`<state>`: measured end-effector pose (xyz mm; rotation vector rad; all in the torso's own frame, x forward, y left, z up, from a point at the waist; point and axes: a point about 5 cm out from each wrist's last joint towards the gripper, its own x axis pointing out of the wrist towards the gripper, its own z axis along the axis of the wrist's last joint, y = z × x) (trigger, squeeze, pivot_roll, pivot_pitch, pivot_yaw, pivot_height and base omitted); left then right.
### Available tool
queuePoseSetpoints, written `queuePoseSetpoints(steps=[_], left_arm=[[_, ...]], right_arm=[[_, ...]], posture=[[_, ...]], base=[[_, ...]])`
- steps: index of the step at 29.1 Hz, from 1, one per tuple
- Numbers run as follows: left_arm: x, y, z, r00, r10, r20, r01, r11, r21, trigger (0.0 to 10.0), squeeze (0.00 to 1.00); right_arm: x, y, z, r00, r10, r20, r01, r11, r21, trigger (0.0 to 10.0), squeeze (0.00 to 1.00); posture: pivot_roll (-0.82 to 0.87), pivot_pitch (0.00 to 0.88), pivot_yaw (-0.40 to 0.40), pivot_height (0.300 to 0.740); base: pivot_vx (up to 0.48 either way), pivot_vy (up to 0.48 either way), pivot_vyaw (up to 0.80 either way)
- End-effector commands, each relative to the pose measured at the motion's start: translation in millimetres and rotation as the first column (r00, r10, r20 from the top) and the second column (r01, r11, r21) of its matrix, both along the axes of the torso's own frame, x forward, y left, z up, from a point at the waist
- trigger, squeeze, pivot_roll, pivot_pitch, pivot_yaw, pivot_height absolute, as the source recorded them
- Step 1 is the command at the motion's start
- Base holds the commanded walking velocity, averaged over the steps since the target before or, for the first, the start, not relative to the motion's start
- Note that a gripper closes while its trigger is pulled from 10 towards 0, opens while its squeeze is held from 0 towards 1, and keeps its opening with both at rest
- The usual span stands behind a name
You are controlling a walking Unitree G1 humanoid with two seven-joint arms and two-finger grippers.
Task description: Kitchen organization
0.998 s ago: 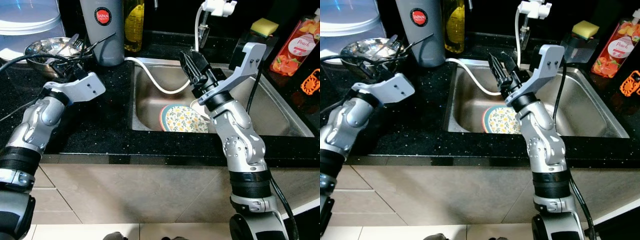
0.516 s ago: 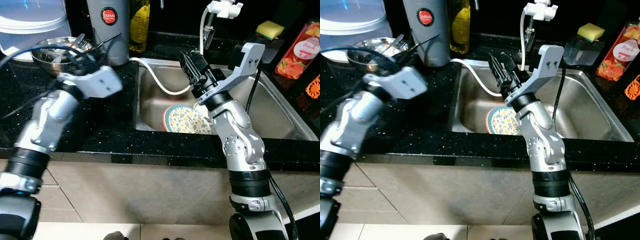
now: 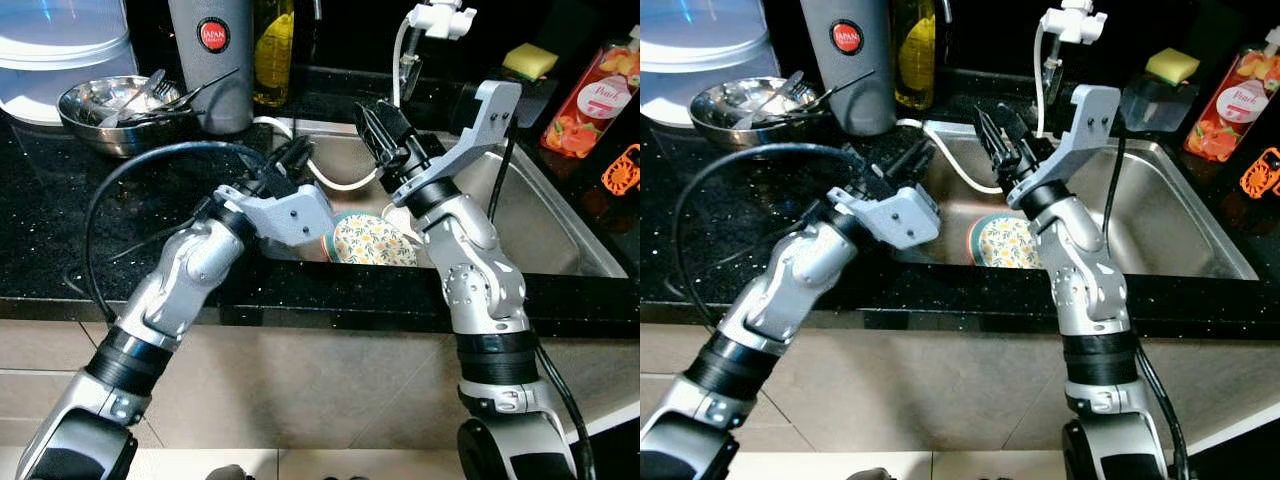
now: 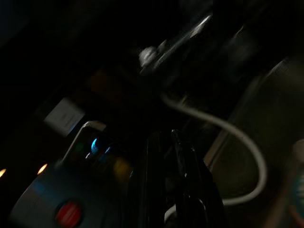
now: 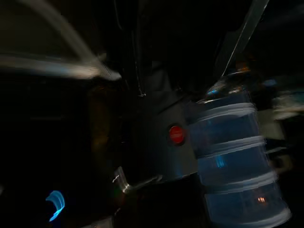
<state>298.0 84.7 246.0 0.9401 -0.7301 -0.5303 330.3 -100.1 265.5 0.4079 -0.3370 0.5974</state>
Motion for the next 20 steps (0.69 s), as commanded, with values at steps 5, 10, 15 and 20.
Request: queuePoseSetpoints(steps=[5, 10, 15, 20], left_arm=[[-19.6, -19.5, -14.5, 0.988, -0.143, 0.059, 0.126, 0.966, 0.226, 10.0, 0.00], [-21.0, -12.8, -24.0, 0.974, -0.211, 0.082, 0.162, 0.902, 0.400, 10.0, 0.00], [-17.6, -6.2, -25.8, 0.977, -0.200, 0.069, 0.150, 0.886, 0.439, 10.0, 0.00], [-5.0, 15.5, -15.4, 0.993, -0.049, 0.104, 0.007, 0.926, 0.377, 10.0, 0.00]], right_arm=[[5.6, 6.0, -14.5, 0.975, 0.116, -0.191, -0.105, 0.992, 0.068, 10.0, 0.00], [14.0, 8.7, -12.7, 0.943, 0.194, -0.270, -0.160, 0.977, 0.142, 10.0, 0.00], [19.4, 1.4, -6.5, 0.954, 0.162, -0.252, -0.130, 0.982, 0.139, 10.0, 0.00], [29.5, -37.7, 2.0, 0.967, 0.023, -0.254, 0.024, 0.983, 0.181, 10.0, 0.00]], posture=[[0.23, 0.000, -0.120, 0.740], [0.23, 0.000, -0.125, 0.740], [0.23, 0.000, -0.126, 0.740], [0.22, 0.000, -0.123, 0.740]], base=[[0.000, 0.000, 0.00], [0.000, 0.000, 0.00], [0.000, 0.000, 0.00], [0.000, 0.000, 0.00]])
